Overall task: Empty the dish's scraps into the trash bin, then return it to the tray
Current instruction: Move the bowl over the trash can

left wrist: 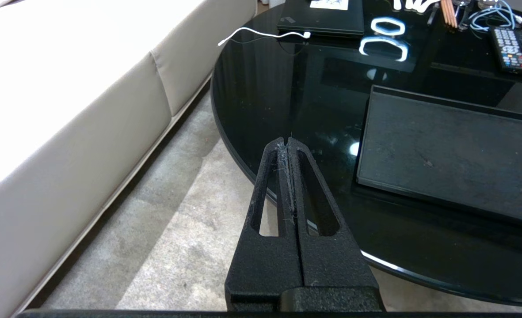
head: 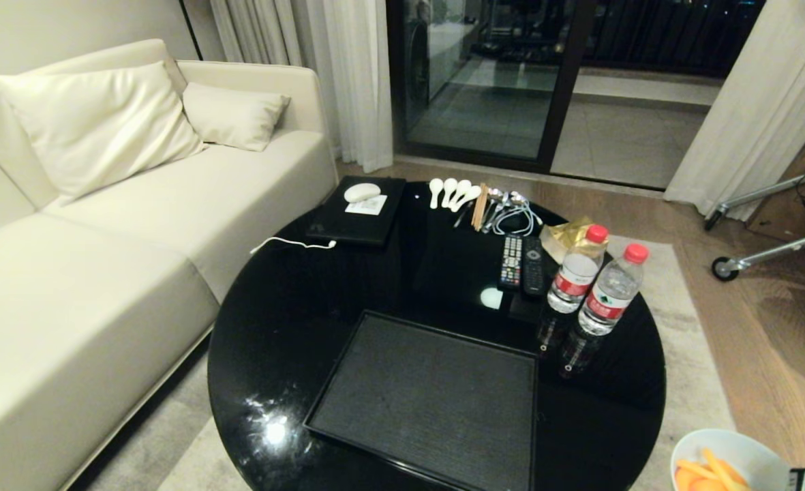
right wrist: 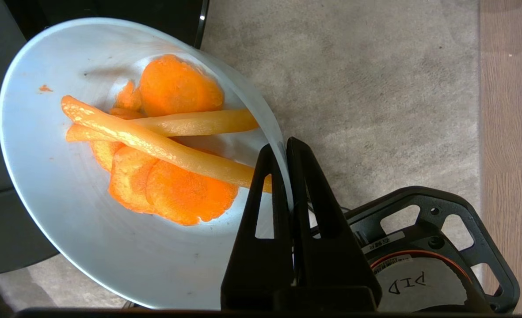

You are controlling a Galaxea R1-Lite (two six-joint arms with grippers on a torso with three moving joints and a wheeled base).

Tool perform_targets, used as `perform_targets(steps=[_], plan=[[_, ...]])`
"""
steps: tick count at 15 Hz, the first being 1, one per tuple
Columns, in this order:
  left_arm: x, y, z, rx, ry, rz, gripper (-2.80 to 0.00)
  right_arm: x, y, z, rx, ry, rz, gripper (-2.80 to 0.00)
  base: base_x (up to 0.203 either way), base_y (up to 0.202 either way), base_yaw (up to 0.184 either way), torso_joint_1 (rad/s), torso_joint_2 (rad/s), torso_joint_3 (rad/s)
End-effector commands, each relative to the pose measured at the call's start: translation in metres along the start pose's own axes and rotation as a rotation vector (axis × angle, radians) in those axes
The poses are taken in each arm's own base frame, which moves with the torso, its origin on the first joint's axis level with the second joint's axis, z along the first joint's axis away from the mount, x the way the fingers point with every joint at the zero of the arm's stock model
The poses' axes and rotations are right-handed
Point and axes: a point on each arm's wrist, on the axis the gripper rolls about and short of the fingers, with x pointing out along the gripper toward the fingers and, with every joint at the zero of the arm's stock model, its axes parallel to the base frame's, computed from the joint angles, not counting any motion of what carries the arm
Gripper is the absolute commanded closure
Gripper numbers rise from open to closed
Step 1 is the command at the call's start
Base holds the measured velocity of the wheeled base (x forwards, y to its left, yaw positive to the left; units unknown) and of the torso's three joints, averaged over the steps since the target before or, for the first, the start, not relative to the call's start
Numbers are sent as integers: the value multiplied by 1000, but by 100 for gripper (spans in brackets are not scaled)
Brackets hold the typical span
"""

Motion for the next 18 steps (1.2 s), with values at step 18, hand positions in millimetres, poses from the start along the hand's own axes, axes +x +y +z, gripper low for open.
perform_targets(steps=[18], plan=[[0, 0, 0, 0, -1, 0, 0, -1, -3, -3, 2, -3, -2, 0, -120, 0, 0, 2, 2, 2]])
